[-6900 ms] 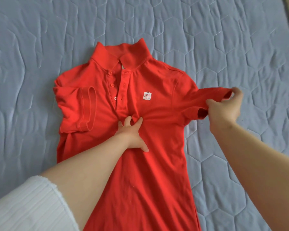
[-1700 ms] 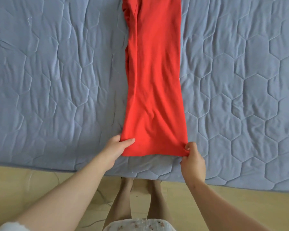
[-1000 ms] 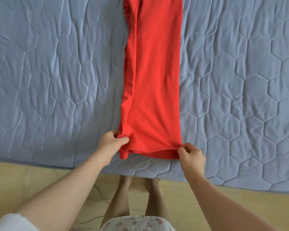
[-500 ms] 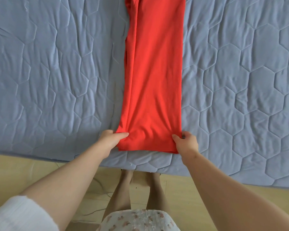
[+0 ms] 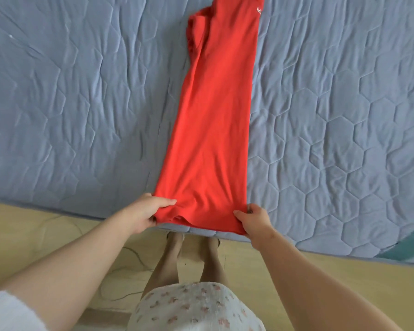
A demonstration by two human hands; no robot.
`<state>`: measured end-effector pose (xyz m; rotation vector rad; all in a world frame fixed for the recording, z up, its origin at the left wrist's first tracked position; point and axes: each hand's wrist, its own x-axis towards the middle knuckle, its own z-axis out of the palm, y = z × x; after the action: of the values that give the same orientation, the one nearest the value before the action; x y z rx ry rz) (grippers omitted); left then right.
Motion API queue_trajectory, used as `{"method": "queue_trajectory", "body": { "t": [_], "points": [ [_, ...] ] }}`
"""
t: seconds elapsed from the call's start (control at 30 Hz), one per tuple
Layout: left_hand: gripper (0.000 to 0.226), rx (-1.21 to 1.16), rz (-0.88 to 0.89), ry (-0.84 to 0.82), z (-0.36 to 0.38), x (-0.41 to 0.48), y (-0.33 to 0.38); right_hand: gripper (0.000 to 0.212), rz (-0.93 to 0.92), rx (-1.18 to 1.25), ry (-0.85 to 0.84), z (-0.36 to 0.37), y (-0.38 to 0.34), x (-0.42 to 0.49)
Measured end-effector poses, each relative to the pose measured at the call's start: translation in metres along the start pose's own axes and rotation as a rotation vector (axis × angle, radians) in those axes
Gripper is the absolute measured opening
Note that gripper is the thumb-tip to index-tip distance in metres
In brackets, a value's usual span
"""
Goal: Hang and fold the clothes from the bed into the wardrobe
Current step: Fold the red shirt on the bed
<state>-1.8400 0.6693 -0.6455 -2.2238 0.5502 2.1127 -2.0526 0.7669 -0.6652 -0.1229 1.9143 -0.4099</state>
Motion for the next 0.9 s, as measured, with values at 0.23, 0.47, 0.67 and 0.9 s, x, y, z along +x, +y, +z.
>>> {"method": "queue_trajectory", "body": {
  "t": [0.23,0.47,0.67,0.9],
  "points": [
    [0.020,-0.022,0.060,-0.011,-0.022,-0.079,-0.002,0.014,0.049,0.079,-0.086,-0.017,-0.004,-0.081],
    [0.016,-0.044,0.108,-0.025,-0.040,-0.142,-0.018,0.014,0.064,0.167,-0.120,-0.028,0.005,-0.143],
    [0.010,-0.017,0.092,-0.036,-0.063,-0.185,-0.050,0.008,0.122,0.260,-0.146,-0.015,0.039,-0.201],
    [0.013,-0.011,0.055,-0.005,-0.099,-0.208,-0.087,0.013,0.263,0.381,-0.241,0.016,0.073,-0.246]
  ]
}}
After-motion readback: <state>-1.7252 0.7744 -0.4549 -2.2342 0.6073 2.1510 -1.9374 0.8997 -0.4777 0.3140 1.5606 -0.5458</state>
